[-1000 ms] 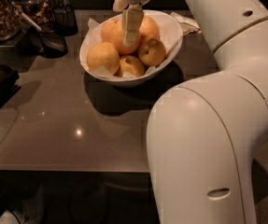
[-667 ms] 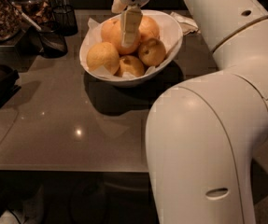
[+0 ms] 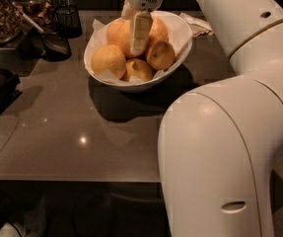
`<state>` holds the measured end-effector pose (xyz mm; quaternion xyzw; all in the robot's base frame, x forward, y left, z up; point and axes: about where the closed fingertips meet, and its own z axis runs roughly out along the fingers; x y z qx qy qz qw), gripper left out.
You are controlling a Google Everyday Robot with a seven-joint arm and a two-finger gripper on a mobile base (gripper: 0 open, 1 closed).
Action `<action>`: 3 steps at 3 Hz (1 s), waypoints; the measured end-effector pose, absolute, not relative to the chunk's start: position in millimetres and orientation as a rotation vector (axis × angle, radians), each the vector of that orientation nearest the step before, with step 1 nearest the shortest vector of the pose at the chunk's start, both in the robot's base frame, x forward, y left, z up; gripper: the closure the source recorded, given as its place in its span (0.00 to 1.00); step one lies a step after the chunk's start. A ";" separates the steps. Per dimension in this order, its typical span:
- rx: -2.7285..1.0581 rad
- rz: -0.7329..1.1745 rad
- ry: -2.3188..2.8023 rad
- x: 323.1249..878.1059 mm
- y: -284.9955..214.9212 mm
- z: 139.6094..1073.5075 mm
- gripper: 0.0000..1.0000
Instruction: Pick orange from white bowl
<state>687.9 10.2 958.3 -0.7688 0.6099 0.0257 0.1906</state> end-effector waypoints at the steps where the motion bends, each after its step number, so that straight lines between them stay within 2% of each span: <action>1: -2.153 0.088 1.731 686.2 6.6 954.3 0.23; 3: -2.154 0.123 1.753 683.0 8.2 945.6 0.23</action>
Offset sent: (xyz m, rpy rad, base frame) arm -0.0250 -0.0173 -0.0095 -0.0403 0.1108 -0.0039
